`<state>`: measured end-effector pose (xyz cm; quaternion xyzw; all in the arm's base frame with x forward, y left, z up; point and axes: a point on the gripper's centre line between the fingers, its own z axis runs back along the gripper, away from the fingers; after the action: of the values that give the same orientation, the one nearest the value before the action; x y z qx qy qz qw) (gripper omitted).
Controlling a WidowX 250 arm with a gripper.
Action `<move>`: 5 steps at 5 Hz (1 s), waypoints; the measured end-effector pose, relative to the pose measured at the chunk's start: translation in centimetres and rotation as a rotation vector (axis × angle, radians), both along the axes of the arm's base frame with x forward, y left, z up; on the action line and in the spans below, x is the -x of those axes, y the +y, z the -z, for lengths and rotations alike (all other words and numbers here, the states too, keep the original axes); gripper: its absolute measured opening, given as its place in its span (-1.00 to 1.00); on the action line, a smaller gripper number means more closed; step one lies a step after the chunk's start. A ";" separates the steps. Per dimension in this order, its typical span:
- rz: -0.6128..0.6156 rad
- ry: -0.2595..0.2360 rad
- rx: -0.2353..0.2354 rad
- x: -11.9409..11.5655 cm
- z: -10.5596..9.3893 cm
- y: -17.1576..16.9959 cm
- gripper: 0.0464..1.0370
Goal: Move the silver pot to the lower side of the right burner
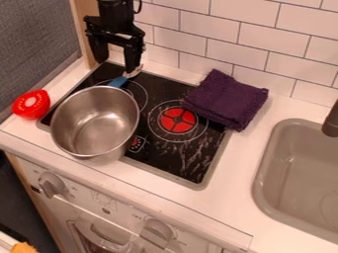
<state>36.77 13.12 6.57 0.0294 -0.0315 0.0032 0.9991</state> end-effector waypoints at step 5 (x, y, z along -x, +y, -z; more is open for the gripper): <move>0.103 -0.032 -0.025 6.6 -5.2 -7.9 0.93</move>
<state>30.15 5.25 11.77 0.0403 -0.0489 -0.0484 0.9968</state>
